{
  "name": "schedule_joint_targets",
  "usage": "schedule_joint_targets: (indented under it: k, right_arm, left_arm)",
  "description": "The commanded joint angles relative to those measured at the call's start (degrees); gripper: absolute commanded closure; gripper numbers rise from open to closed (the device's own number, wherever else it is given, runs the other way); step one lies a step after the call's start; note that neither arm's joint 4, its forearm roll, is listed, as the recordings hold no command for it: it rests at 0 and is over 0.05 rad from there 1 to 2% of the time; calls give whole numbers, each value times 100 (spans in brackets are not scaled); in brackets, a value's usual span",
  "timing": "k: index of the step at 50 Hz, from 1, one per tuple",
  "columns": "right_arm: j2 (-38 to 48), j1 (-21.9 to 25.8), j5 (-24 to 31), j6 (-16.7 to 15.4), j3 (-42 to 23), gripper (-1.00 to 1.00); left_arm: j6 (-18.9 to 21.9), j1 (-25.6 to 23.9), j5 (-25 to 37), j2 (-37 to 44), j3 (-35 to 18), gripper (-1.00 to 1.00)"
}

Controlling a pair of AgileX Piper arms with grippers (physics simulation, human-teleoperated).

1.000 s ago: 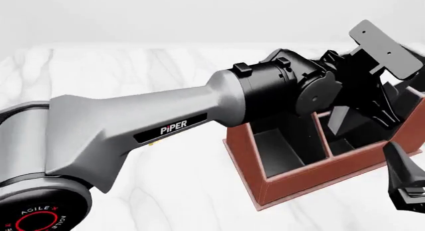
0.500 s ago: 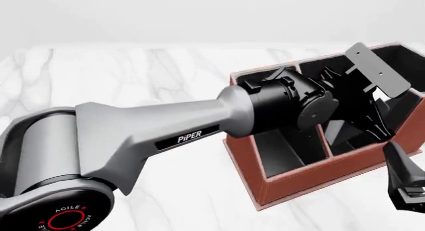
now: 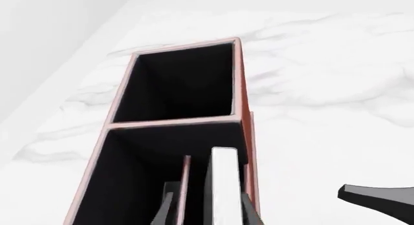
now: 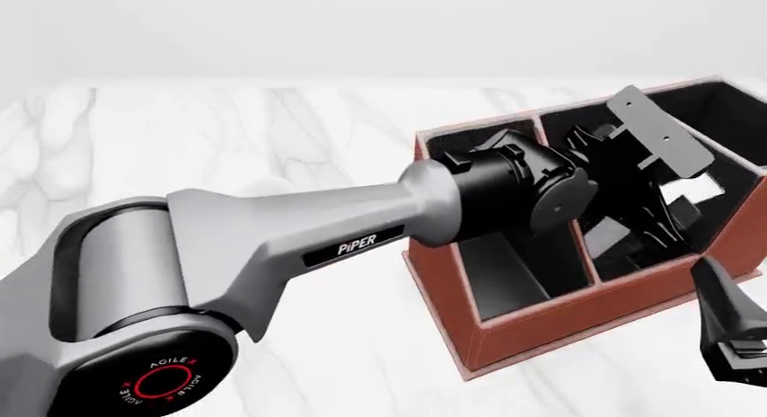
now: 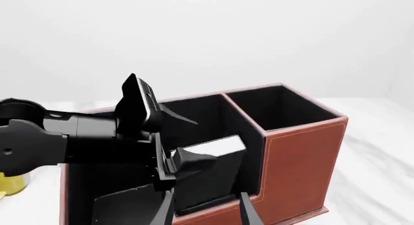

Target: Pick up the book and place it in the back compartment of the caddy.

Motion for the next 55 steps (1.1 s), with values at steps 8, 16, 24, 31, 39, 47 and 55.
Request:
schedule_joint_targets:
  k: [8,16,24,31,39,47,55]
  right_arm:
    - [39,-3,-40,-1,2,-100]
    - [18,1,-22,-4,2,-100]
    - [-49,-5,46,-7,2,-100]
    - [134,-15,-105,-13,-30,-100]
    - [138,-27,-105,-21,-29,-100]
    - [157,-43,-135,-18,-10,-100]
    - [21,-70,-12,12,-1,-100]
  left_arm:
    - [-56,191,9,132,-216,-100]
    - [-48,206,50,28,-209,-100]
    - [46,215,151,-258,-120,-100]
    - [204,271,307,-655,5,-100]
    - [388,508,513,-960,36,-100]
    - [678,624,860,-1411,41,-100]
    - [868,749,860,-1838,403,-100]
